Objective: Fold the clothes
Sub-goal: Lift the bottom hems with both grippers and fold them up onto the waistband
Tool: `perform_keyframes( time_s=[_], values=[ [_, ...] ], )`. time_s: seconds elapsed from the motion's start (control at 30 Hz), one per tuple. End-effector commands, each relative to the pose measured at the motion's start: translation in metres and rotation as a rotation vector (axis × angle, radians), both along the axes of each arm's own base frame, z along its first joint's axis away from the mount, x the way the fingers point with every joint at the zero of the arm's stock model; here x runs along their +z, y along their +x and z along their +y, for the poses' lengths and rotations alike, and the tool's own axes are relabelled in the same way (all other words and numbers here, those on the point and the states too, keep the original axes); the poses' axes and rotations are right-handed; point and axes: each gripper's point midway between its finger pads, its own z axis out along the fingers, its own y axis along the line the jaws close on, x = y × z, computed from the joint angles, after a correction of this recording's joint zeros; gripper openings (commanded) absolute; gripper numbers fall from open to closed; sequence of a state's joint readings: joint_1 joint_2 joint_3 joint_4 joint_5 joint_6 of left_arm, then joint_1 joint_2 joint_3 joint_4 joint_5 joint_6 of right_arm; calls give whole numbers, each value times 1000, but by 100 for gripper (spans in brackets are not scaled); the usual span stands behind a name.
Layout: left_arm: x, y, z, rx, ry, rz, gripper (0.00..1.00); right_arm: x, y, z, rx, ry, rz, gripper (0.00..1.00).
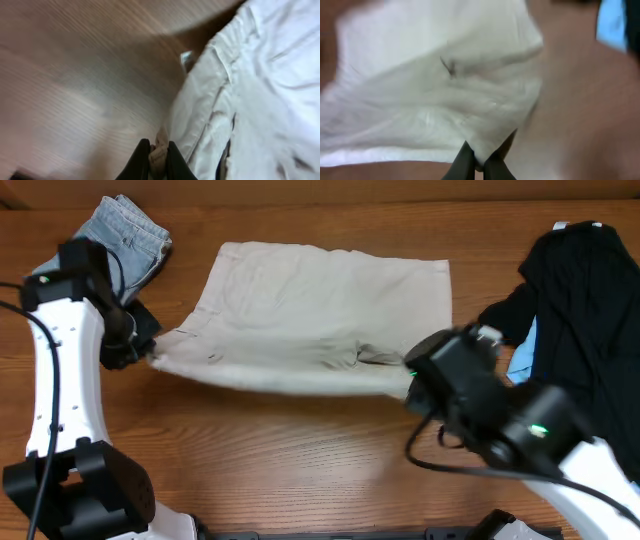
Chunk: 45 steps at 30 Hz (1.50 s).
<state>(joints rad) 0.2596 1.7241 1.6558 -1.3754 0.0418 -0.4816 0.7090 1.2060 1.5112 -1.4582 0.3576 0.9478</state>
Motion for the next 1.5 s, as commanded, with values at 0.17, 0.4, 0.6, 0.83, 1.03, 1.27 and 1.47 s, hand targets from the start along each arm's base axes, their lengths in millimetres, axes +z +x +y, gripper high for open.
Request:
perform_keyframes(
  time_s=[0.17, 0.4, 0.6, 0.83, 1.03, 1.27, 1.47],
  values=[
    [77, -7, -11, -146, 64, -105, 4, 64, -4, -32, 0, -61, -176, 4],
    [95, -41, -29, -196, 86, -74, 5, 47, -33, -45, -10, -65, -55, 4],
    [80, -57, -30, -191, 118, 17, 4, 48, -23, -52, -37, -137, -82, 4],
    [46, -49, -7, -60, 219, 53, 4, 48, 15, -55, -113, -307, -146, 4],
    [25, -16, -3, -26, 231, -53, 4, 38, 53, -43, -153, -406, -179, 4],
    [14, -5, -1, -23, 237, -86, 4, -2, 105, -18, 0, -299, -57, 4],
    [11, -2, -1, -22, 239, -96, 4, -13, 144, -25, 76, -103, -37, 4]
  ],
)
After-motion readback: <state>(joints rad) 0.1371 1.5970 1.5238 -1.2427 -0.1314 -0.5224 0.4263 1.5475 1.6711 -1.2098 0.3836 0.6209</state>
